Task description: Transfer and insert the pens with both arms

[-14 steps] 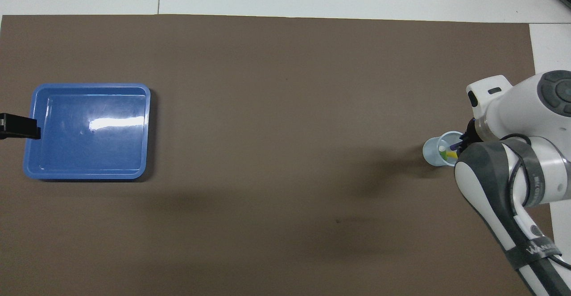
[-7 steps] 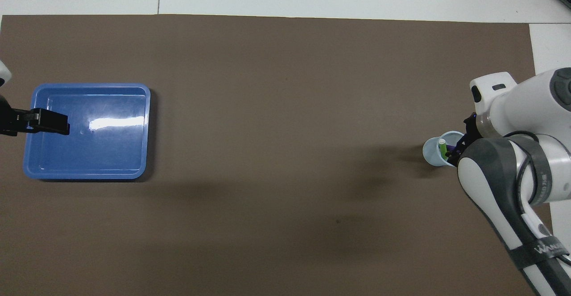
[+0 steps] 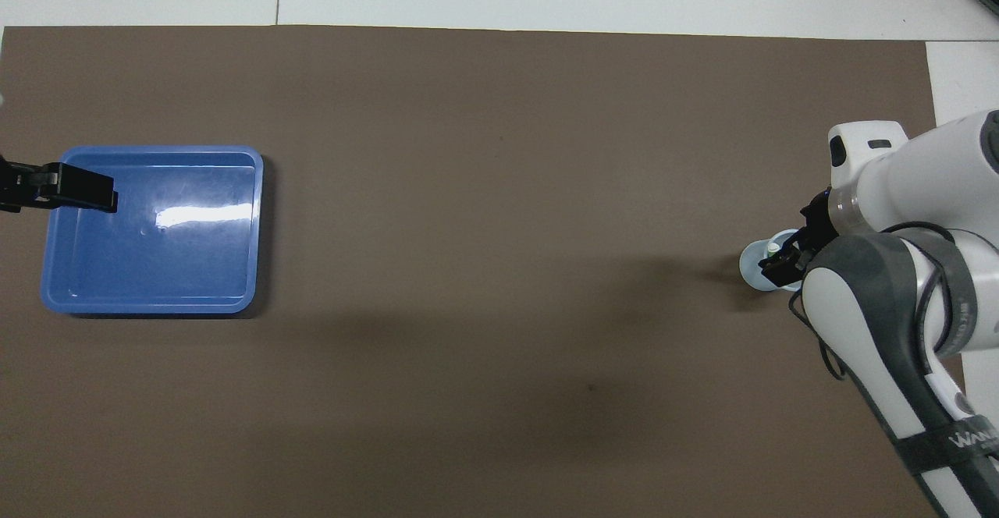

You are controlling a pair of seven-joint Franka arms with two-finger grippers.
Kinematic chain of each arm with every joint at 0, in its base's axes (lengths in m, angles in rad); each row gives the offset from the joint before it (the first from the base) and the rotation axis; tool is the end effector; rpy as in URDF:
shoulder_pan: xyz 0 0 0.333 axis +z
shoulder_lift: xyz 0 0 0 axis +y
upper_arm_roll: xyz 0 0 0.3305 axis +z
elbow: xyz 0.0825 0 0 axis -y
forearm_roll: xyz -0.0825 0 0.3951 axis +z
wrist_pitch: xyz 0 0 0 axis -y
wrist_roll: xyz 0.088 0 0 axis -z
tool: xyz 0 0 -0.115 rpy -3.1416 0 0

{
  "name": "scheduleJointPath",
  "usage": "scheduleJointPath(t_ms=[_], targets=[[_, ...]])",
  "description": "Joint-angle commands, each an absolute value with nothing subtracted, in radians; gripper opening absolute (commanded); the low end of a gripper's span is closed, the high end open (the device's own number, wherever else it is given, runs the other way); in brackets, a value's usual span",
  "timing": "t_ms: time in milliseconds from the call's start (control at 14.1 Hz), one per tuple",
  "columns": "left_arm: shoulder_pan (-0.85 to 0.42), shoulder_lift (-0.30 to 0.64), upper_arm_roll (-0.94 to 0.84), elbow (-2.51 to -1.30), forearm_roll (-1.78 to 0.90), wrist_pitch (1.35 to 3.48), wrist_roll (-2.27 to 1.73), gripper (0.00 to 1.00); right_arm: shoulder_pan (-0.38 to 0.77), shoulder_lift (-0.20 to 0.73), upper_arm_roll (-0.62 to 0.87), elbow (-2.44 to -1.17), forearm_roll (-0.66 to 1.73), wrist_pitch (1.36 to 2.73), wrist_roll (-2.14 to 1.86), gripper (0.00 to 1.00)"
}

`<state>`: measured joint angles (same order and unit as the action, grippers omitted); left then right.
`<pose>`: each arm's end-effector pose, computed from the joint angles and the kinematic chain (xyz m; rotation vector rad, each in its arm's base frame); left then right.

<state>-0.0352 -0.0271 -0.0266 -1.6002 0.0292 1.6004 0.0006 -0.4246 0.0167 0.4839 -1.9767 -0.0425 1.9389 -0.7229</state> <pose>0.5590 -0.0315 0.6347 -3.1107 0.0978 -0.0439 0.5628 0.0292 0.4568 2.8814 1.2160 -0.0937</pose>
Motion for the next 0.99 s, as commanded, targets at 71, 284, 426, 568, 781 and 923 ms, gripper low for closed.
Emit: scheduleJointPath(t_ms=[71,284,426,568,781,923], targets=[[-0.049,-0.012,-0.017,-1.577,0.014,1.537,0.005,1.0,-0.434,0.0,0.492,-1.974,-0.015,1.917,-0.67,1.0],[-0.052,-0.009,-0.017,-1.568,0.011,1.516,0.005,1.0,-0.439,-0.02,0.491,-1.959,-0.015,1.908,-0.672,1.0],[-0.052,-0.009,-0.015,-1.572,0.009,1.503,0.005,1.0,-0.437,-0.031,0.492,-1.951,-0.014,1.908,-0.666,1.0],[-0.052,-0.012,-0.014,-1.575,0.009,1.491,0.005,1.0,-0.434,-0.08,0.492,-1.95,-0.014,1.892,-0.658,1.0],[-0.052,-0.014,-0.014,-1.578,0.009,1.491,0.003,1.0,-0.4,-0.11,0.492,-1.945,-0.014,1.859,-0.538,1.0],[-0.051,-0.014,-0.015,-1.58,0.009,1.5,0.005,1.0,-0.4,-0.114,0.492,-1.902,0.014,1.807,-0.451,1.0]])
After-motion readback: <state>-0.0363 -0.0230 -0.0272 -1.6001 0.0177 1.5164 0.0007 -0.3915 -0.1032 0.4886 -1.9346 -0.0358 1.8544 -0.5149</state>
